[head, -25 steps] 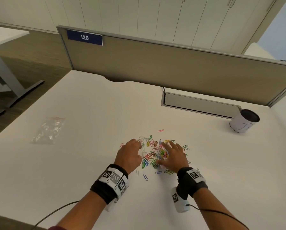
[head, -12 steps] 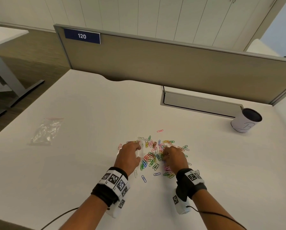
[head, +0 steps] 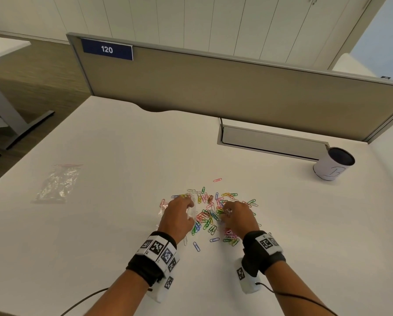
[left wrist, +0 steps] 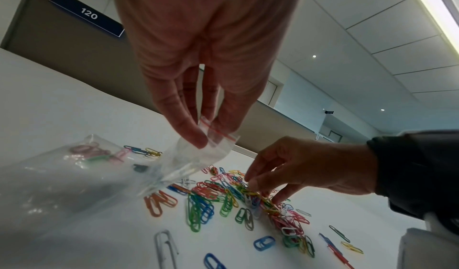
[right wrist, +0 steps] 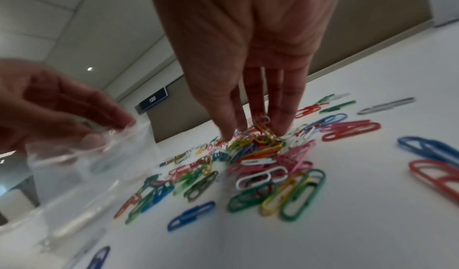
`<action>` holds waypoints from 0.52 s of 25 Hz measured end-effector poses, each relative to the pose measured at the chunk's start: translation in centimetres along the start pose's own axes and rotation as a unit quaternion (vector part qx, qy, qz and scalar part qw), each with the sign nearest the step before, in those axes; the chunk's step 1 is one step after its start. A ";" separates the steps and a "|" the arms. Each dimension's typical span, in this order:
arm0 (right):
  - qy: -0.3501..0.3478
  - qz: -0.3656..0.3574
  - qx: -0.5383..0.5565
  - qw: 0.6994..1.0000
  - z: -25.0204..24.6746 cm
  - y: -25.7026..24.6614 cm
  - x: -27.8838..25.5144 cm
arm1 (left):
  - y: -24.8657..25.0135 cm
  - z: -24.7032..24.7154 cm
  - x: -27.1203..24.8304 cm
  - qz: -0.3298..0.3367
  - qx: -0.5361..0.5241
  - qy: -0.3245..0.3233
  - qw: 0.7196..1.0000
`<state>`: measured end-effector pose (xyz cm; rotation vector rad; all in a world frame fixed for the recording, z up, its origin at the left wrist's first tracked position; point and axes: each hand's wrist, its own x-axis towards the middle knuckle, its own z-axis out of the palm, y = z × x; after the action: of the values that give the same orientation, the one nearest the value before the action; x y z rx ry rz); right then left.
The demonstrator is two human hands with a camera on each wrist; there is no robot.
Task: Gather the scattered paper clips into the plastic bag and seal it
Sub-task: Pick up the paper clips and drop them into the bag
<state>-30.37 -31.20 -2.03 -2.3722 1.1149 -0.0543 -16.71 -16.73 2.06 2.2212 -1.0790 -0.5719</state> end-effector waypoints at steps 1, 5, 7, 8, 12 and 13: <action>-0.023 0.000 -0.018 1.000 0.3 -0.2 -0.1 | 0.1 0.0 -0.1 0.002 -0.002 -0.002 1.000; -0.006 -0.010 -0.024 1.000 0.9 -0.2 0.2 | 0.2 -0.2 -0.2 0.002 -0.010 -0.002 1.000; 0.012 -0.010 -0.012 1.000 0.7 0.0 0.4 | 0.1 -0.2 -0.1 0.001 -0.009 0.000 1.000; 0.026 -0.002 0.011 1.000 0.4 0.1 0.5 | 0.1 -0.3 -0.1 0.000 -0.010 0.001 1.000; 0.073 0.070 0.188 0.977 -1.4 0.4 0.0 | 0.0 -0.6 0.0 -0.004 -0.021 0.004 1.000; 0.078 0.086 0.257 0.959 -1.9 0.3 -0.4 | 0.1 -0.6 -0.1 -0.004 -0.025 0.004 1.000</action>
<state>-31.31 -31.84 -0.41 -1.8263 1.2031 -0.4243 -16.40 -16.52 2.57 2.1838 -1.0404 -0.5869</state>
